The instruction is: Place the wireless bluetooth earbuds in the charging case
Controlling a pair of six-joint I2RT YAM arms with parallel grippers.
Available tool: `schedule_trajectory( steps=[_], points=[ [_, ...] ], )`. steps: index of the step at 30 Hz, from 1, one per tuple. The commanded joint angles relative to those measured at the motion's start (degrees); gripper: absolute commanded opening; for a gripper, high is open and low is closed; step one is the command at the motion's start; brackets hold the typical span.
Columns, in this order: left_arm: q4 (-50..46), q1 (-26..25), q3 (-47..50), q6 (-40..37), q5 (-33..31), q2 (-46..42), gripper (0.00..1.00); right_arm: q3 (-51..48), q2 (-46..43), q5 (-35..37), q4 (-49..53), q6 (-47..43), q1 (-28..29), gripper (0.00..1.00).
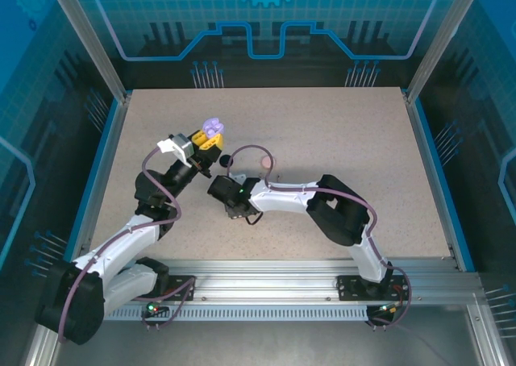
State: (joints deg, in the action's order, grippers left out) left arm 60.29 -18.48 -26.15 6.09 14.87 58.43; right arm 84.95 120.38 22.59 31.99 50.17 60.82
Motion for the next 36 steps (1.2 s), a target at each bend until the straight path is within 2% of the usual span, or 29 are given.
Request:
schedule_trajectory(
  steps=[1, 13, 23, 30, 36],
  points=[
    [1.7, 0.6, -1.0, 0.3, 1.6, -0.8, 0.00, -1.7, -4.8, 2.6, 0.7, 0.7, 0.8, 0.22],
    [1.9, 0.5, -1.1, 0.2, 3.3, -0.7, 0.00, -7.9, -20.4, 7.5, -0.3, -2.2, -1.0, 0.20],
    [2.4, -0.3, -1.4, 0.4, 5.9, 1.7, 0.00, -6.7, -36.3, 10.9, -0.4, -11.0, -4.7, 0.19],
    [1.9, -1.7, -1.5, 0.4, 6.9, 3.9, 0.00, -2.1, -42.2, 10.9, -4.2, -18.0, -5.8, 0.19],
    [0.9, -2.8, -1.9, 0.7, 8.7, 5.5, 0.00, -1.0, -43.1, 7.1, -11.4, -23.0, -5.9, 0.19]
  ],
)
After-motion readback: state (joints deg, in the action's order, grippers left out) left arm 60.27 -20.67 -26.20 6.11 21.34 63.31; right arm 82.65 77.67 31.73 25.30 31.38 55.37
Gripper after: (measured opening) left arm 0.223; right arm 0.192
